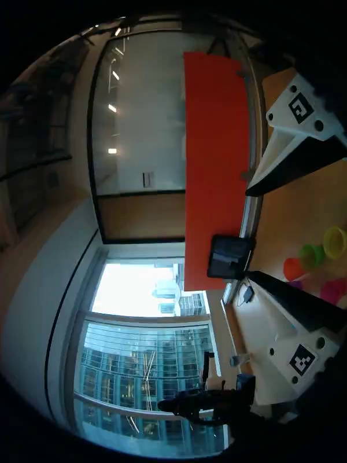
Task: Pour water
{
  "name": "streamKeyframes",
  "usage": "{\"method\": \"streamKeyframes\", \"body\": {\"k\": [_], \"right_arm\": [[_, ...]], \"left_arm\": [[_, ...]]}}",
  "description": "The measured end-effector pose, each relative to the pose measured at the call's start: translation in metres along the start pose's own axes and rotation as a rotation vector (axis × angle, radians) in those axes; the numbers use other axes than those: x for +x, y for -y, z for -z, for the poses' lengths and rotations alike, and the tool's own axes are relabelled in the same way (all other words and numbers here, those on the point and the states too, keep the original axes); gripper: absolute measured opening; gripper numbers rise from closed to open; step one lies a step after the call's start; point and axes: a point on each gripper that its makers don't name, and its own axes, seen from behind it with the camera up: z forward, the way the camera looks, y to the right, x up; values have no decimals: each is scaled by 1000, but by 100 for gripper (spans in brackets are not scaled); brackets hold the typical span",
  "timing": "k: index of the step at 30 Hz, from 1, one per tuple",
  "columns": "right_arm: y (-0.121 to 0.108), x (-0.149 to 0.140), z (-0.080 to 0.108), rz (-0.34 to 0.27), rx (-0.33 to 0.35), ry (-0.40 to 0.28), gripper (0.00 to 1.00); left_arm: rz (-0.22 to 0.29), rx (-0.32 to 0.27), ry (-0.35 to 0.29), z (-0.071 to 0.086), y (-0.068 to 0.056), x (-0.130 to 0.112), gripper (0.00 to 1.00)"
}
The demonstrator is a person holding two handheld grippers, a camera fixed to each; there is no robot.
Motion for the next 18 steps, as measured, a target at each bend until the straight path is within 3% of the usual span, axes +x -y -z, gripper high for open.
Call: {"method": "streamKeyframes", "body": {"k": [9,18], "right_arm": [[5,-4,-6,8,35,14,99],[15,-18,-13,38,86,83,99]], "left_arm": [[-35,-18,44,0,-2,-15,96],[-54,-54,82,1,-9,-33,97]]}}
